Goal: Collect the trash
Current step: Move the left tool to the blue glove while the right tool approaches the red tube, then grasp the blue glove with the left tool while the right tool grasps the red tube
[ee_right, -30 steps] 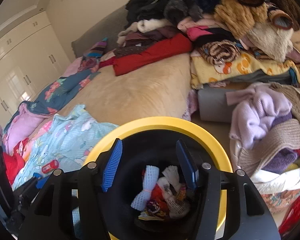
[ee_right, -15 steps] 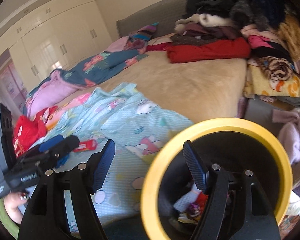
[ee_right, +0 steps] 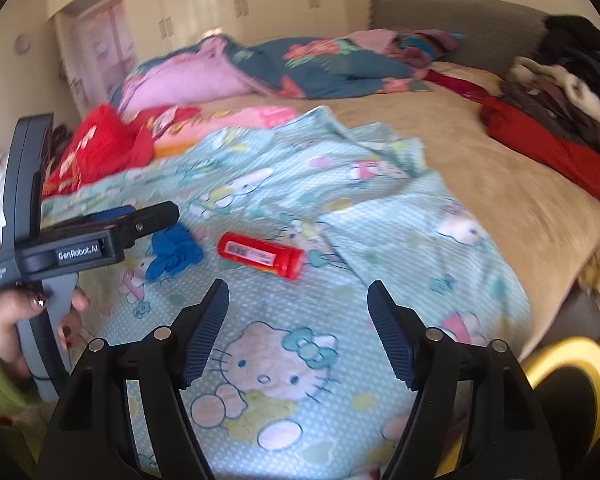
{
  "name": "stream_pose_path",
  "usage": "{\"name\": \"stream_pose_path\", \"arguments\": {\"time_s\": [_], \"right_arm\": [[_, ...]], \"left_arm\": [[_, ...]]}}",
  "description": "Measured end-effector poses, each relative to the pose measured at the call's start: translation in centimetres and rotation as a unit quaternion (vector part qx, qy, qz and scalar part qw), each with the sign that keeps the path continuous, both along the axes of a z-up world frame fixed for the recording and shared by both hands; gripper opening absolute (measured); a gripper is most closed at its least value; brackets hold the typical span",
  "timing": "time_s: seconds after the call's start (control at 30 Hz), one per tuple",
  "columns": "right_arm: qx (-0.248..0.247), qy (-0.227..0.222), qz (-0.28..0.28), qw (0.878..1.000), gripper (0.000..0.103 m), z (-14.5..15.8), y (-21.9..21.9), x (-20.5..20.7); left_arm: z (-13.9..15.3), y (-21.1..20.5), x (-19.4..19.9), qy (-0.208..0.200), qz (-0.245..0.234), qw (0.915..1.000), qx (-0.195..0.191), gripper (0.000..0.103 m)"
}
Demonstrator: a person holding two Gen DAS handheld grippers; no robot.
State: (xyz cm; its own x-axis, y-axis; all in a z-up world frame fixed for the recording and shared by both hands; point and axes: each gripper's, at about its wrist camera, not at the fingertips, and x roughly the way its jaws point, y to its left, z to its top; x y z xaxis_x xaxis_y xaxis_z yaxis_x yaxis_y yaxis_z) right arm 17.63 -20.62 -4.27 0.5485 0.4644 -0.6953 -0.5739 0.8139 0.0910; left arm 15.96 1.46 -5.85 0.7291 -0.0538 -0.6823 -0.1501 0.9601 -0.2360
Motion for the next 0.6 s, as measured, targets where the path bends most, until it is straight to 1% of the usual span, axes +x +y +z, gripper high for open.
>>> {"name": "stream_pose_path", "arguments": {"time_s": [0.03,0.1,0.13,0.2,0.27,0.37,0.43,0.5,0.53,0.6], "right_arm": [[-0.012,-0.001,0.012,1.0,0.069,-0.2,0.8,0.4],[-0.032,0.005,0.041,0.999,0.069,-0.9,2.7,1.2],[-0.042,0.006,0.054,0.998,0.069,-1.3,3.5,1.6],[-0.07,0.007,0.077,0.995,0.069,-2.2,5.2,2.4],[-0.097,0.006,0.096,0.991,0.069,-3.0,6.5,3.2],[-0.129,0.005,0.121,0.984,0.069,-4.2,8.2,4.4],[-0.149,0.011,0.142,0.979,0.069,-5.1,9.2,5.1],[-0.179,0.011,0.161,0.97,0.069,-6.2,10.4,5.6],[-0.195,0.01,0.169,0.966,0.069,-6.9,11.0,6.0],[-0.209,0.018,0.173,0.962,0.069,-8.0,11.5,6.6]], "left_arm": [[-0.4,0.8,0.1,0.006,0.007,0.9999,-0.006,0.091],[-1.2,2.2,0.2,0.02,0.019,0.9995,-0.016,0.082],[-1.8,3.0,0.3,0.03,0.024,0.9989,-0.027,0.08],[-2.7,3.6,0.5,0.042,0.029,0.9977,-0.043,0.071],[-3.6,4.2,0.5,0.054,0.031,0.9963,-0.059,0.068],[-4.9,4.6,0.6,0.069,0.03,0.9942,-0.077,0.06],[-5.8,4.8,0.7,0.082,0.031,0.9927,-0.083,0.059],[-6.3,5.0,0.8,0.089,0.033,0.9916,-0.088,0.054],[-6.6,5.1,0.8,0.091,0.033,0.9914,-0.088,0.053],[-6.8,5.1,0.9,0.093,0.033,0.9915,-0.085,0.049]]}}
